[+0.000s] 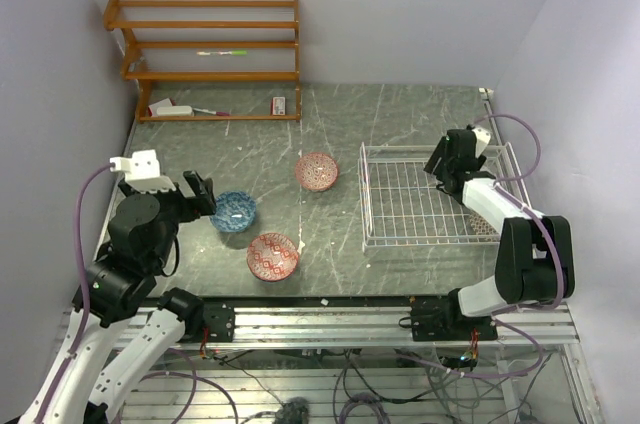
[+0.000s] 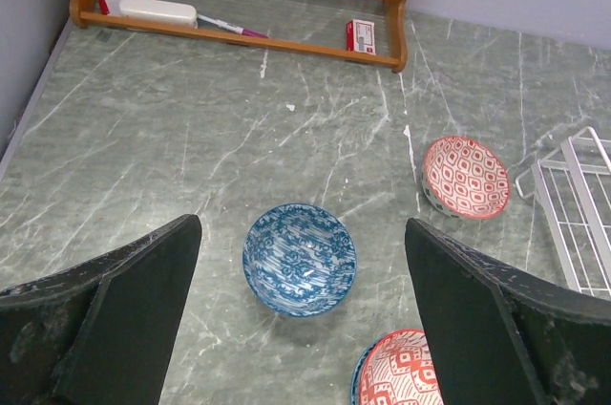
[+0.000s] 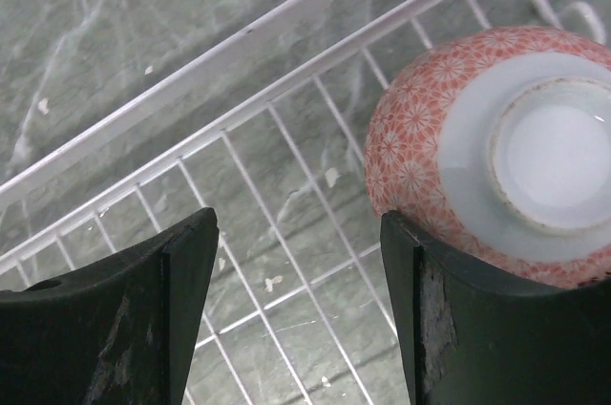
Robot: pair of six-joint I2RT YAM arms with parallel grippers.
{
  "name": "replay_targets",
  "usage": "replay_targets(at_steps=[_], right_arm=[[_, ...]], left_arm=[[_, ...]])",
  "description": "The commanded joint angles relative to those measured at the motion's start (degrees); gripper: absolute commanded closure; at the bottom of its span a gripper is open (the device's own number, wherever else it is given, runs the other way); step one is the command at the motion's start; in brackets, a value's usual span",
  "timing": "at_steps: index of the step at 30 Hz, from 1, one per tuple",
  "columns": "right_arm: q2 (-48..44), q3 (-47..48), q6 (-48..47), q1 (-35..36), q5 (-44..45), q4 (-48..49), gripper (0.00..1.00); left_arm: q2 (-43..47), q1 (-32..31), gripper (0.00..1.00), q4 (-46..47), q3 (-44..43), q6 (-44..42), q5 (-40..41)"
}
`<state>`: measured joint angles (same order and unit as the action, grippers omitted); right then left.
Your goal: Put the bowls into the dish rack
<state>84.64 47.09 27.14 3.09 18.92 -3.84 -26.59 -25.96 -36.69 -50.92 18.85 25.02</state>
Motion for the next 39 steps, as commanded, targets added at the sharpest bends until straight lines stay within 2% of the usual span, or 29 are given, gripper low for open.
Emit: replay_targets(at_steps=[1,7,14,20,26,29,33,36,39], right_arm=[[-2.4,-1.7,-0.6,-0.7,7.4,4.4,0.31],[-2.4,-1.9,-0.9,-0.8,12.9,4.0,0.31],[-0.4,-1.4,-1.0,-0.8,13.3,4.3,0.31],[1.3,-1.7,-1.6,-0.8,9.8,5.8,0.3],[3.2,0.6,-0.3,-0.8,13.0,1.7,0.28],[2.7,-0.3,-1.4,-0.9,9.3,3.6,0.28],[1.0,-0.8,-5.3,-0.7,-2.3,6.9,0.24],[1.4,1.4,-6.3,-0.1,-12.4,5.5,0.21],[-0.3,2.5,-6.1,2.3,-15.8,4.2,0.2]], left_arm=[[-1.5,0.5,0.01,2.3,-1.0,-0.7,-2.2],[-2.7,0.5,0.01,2.1,-2.4,-0.6,-1.9],[-3.4,0.5,0.01,2.3,-2.0,0.2,-1.5],[-4.3,0.5,0.01,2.2,-2.2,1.0,-1.4],[-4.2,0.5,0.01,2.6,-1.5,1.6,-1.0],[-4.5,0.5,0.01,2.3,-1.7,1.6,-1.1],[-4.4,0.5,0.01,2.0,-1.9,1.4,-0.5],[-4.1,0.5,0.01,1.9,-1.8,1.4,0.0],[-4.1,0.5,0.01,1.8,-1.8,1.5,0.4]])
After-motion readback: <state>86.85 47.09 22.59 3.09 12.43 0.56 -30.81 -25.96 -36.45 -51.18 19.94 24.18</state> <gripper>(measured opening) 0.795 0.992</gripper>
